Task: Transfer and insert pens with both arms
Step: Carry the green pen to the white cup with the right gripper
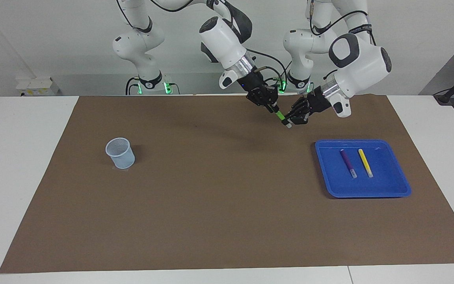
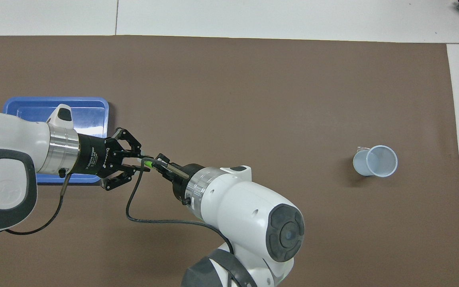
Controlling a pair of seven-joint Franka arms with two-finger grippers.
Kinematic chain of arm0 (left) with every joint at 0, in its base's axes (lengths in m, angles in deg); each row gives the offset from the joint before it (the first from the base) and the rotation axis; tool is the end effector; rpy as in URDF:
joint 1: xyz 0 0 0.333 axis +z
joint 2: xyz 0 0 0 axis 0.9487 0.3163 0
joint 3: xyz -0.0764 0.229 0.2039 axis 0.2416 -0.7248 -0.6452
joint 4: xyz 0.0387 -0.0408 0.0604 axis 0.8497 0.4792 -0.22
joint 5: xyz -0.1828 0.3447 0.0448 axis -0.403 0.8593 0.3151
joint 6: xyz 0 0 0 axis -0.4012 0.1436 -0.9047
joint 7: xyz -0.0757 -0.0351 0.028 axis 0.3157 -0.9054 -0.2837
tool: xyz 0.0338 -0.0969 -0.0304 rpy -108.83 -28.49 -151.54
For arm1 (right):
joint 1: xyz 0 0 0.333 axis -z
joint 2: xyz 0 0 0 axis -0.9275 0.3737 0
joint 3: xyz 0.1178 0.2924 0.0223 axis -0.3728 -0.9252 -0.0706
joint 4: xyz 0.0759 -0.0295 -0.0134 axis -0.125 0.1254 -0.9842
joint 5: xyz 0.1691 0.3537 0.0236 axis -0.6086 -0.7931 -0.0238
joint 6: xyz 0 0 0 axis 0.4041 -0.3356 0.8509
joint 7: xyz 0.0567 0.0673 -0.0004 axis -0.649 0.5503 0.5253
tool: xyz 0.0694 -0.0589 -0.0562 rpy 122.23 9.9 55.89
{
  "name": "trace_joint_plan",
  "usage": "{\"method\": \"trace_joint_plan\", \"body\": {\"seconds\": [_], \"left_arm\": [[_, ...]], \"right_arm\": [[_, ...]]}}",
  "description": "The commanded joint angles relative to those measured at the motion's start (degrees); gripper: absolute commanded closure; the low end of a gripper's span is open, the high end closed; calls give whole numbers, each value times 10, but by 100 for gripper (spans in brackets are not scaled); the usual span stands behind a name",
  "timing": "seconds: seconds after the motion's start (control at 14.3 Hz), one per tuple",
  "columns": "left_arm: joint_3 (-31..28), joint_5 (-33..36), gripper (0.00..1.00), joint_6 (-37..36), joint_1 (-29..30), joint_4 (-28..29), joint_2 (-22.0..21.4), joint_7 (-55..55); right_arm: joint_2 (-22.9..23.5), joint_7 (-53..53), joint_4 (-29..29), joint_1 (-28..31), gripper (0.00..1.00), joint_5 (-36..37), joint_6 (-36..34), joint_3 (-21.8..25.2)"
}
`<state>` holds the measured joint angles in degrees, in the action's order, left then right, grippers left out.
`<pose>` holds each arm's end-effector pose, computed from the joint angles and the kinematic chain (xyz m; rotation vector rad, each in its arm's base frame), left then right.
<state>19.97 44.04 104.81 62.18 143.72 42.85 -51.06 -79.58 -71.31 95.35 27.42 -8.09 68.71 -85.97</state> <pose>0.4937 -0.1583 0.4782 2.1704 1.3970 -0.5972 0.4513 0.4383 0.5000 -2.2760 0.7662 -0.1176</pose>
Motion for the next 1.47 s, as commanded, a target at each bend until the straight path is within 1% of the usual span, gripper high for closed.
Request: {"method": "trace_joint_plan", "body": {"seconds": [0.0, 0.07, 0.14, 0.28, 0.42, 0.49, 0.63, 0.84, 0.98, 1.19, 1.33, 1.4], "left_arm": [[-6, -5, 24, 21, -19, 18, -24, -4], [-5, -5, 22, 20, -20, 18, -25, -4], [-6, -5, 22, 19, -20, 18, -27, -4], [-6, -5, 23, 20, -20, 18, -28, -3], [-7, -2, 27, 21, -19, 18, -28, 14], [-8, -1, 28, 20, -16, 21, -28, 48], [-8, 12, 28, 13, -12, 29, -32, 137], [-8, 97, 29, -6, -5, 37, -37, 258], [-8, 161, 30, -25, 7, 35, -37, 370], [-9, 206, 31, -28, 49, 34, -37, 495], [-9, 251, 31, -26, 74, 32, -36, 579], [-9, 284, 31, -23, 80, 32, -36, 614]], "right_arm": [[0, 43, -8, 20, 100, -11, -27, -3], [0, 52, -9, 25, 100, -10, -32, -2], [-5, 66, -11, 36, 100, -6, -52, -2], [-24, 137, -15, 72, 100, -2, -136, 0], [-50, 214, -16, 116, 100, -1, -227, 1], [-61, 243, -16, 134, 100, 2, -262, 2], [-76, 300, -17, 175, 100, 40, -327, 2], [-87, 395, -17, 231, 100, 105, -416, 2], [-94, 466, -14, 271, 100, 156, -460, 2], [-95, 612, -17, 347, 100, 206, -520, 2], [-97, 706, -14, 389, 100, 248, -528, 2], [-97, 737, -14, 404, 100, 271, -527, 1]]}}
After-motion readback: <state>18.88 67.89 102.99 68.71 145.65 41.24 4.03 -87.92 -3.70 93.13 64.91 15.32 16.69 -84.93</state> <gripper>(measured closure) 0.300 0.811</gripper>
